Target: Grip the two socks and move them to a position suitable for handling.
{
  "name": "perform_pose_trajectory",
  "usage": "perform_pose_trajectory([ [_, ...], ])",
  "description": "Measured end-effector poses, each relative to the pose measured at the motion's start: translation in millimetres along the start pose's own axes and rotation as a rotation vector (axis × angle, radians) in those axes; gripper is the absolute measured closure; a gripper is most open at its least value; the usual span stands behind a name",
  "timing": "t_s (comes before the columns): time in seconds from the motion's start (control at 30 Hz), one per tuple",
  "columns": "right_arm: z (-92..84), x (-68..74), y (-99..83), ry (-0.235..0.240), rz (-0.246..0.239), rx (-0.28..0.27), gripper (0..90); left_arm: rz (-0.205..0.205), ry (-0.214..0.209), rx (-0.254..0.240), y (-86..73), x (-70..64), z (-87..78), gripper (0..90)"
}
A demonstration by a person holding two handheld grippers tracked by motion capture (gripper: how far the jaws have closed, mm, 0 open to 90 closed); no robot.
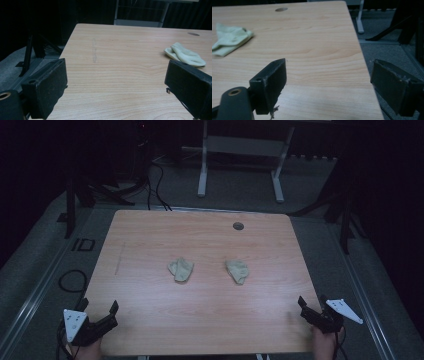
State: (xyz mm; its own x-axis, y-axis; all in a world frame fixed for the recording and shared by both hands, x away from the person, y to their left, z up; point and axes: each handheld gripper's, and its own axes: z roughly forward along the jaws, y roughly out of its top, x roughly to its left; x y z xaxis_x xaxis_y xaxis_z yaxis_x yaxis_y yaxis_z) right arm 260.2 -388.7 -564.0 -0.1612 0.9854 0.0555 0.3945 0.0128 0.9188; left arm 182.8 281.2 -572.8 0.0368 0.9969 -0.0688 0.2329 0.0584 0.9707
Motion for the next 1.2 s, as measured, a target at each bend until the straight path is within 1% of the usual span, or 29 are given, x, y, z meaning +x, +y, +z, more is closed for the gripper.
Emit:
perform_pose_trajectory([
  [0.07, 0.6, 0.3, 0.2, 0.015, -0.011, 0.006, 14.2, 0.000, -0.002, 0.003, 0.2, -1.2, 0.4, 4.5],
  [0.2, 4.0, -0.6, 1.7, 0.046, -0.017, 0.043, 14.1, 0.008, -0.005, 0.006, 0.3, -2.1, 0.9, 4.5],
  [0.23, 4.0, -0.6, 1.7, 0.046, -0.017, 0.043, 14.1, 0.008, -0.005, 0.006, 0.3, -2.1, 0.9, 4.5],
  [0.3, 6.8, -1.3, 3.0, 0.058, -0.030, 0.064, 13.6, -0.001, 0.001, 0.000, 0.5, -0.7, 0.6, 4.5],
  [0.37, 6.6, -1.2, 6.8, 0.027, -0.068, 0.092, 13.6, -0.030, -0.004, -0.003, 0.3, 0.0, 0.4, 4.5],
  [0.4, 5.5, -1.9, 9.4, 0.030, -0.071, 0.092, 13.6, -0.033, -0.006, -0.002, 0.3, -0.1, 0.4, 4.5],
  [0.43, 4.4, -3.1, 12.3, 0.040, -0.057, 0.096, 13.7, -0.032, -0.006, -0.003, 0.4, -0.4, 0.3, 4.5],
  [0.5, 3.2, -4.7, 17.0, 0.079, -0.019, 0.093, 13.7, -0.022, -0.008, -0.005, 0.8, -1.2, 0.1, 4.5],
  [0.53, 4.3, -4.6, 19.0, 0.108, -0.007, 0.112, 13.7, -0.018, -0.007, -0.006, 1.0, -1.6, 0.0, 4.5],
  [0.57, 6.3, -3.6, 20.3, 0.128, -0.009, 0.132, 13.7, -0.014, -0.005, -0.007, 1.2, -2.0, 0.0, 4.5],
  [0.63, 11.2, 0.7, 21.3, 0.167, -0.030, 0.148, 13.7, -0.013, -0.005, -0.010, 1.5, -2.7, -0.2, 4.5],
  [0.7, 17.8, 7.3, 22.6, 0.206, -0.051, 0.176, 13.7, -0.018, -0.010, -0.010, 1.7, -3.8, -0.6, 4.5],
  [0.73, 19.9, 9.6, 23.1, 0.231, -0.050, 0.180, 13.7, -0.018, -0.015, -0.009, 1.9, -4.4, -1.0, 4.5],
  [0.8, 26.1, 16.6, 24.7, 0.265, -0.067, 0.198, 13.7, -0.016, -0.020, -0.011, 2.6, -6.6, -1.7, 4.5],
  [0.87, 31.5, 23.5, 26.7, 0.297, -0.094, 0.198, 13.7, -0.011, -0.027, -0.013, 3.3, -8.3, -2.1, 4.5],
  [0.9, 34.2, 27.0, 28.1, 0.311, -0.104, 0.200, 13.7, -0.016, -0.032, -0.012, 3.5, -9.0, -2.2, 4.5],
  [0.97, 39.3, 33.9, 31.7, 0.338, -0.104, 0.204, 13.7, -0.022, -0.043, -0.010, 3.4, -9.8, -2.3, 4.4],
  [1.03, 45.3, 40.9, 35.9, 0.366, -0.083, 0.210, 13.7, -0.023, -0.045, -0.008, 3.1, -10.5, -1.7, 4.5],
  [1.07, 48.0, 44.5, 37.8, 0.379, -0.080, 0.212, 13.6, -0.022, -0.046, -0.005, 3.0, -10.3, -1.6, 4.5],
  [1.1, 50.5, 48.8, 39.6, 0.384, -0.081, 0.217, 13.6, -0.023, -0.047, -0.003, 2.9, -10.3, -1.5, 4.5],
  [1.17, 56.1, 60.4, 43.4, 0.355, -0.105, 0.228, 13.6, -0.020, -0.049, 0.002, 2.6, -9.8, -1.4, 4.5],
  [1.2, 59.1, 65.2, 45.0, 0.366, -0.121, 0.236, 13.4, -0.020, -0.047, 0.005, 2.4, -10.0, -1.0, 4.5],
])
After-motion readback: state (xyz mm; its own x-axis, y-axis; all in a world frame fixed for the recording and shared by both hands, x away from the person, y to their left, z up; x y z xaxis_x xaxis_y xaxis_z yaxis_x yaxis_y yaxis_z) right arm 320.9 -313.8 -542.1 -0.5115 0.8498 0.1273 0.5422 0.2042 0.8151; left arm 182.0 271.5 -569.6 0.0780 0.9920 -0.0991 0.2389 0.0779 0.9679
